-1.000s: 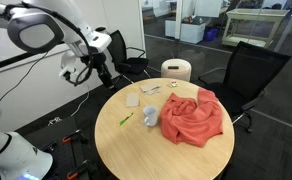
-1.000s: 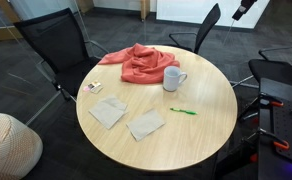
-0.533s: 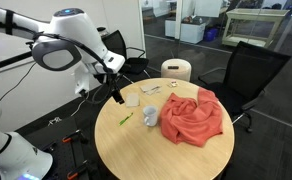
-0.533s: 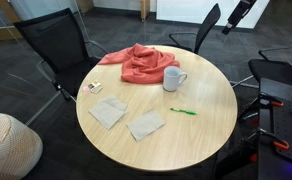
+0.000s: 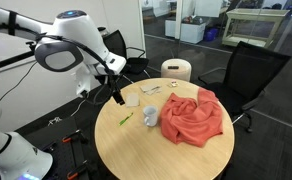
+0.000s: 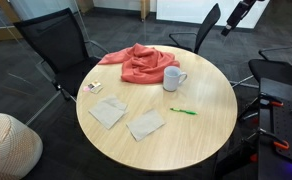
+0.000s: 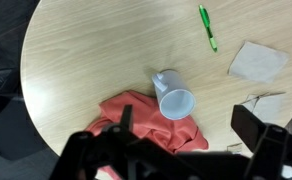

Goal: Move the white mug to the right

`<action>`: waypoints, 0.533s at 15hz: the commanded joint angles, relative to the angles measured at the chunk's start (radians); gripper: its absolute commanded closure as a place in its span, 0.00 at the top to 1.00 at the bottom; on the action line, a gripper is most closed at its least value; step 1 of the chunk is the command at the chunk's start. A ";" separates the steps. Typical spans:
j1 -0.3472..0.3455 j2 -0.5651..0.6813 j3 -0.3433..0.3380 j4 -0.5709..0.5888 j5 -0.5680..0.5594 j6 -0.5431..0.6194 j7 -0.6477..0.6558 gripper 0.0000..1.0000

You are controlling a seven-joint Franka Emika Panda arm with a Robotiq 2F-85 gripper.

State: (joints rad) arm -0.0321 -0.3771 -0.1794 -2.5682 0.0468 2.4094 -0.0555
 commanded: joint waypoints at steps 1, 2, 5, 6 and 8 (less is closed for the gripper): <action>-0.002 0.122 -0.006 0.072 0.056 0.011 -0.041 1.00; -0.004 0.156 -0.008 0.094 0.067 0.013 -0.044 1.00; -0.014 0.270 0.001 0.171 0.079 0.003 -0.038 1.00; -0.018 0.306 0.002 0.197 0.083 0.000 -0.045 1.00; -0.027 0.370 0.011 0.246 0.078 0.000 -0.041 1.00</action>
State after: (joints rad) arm -0.0365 -0.1173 -0.1827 -2.4162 0.0992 2.4112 -0.0574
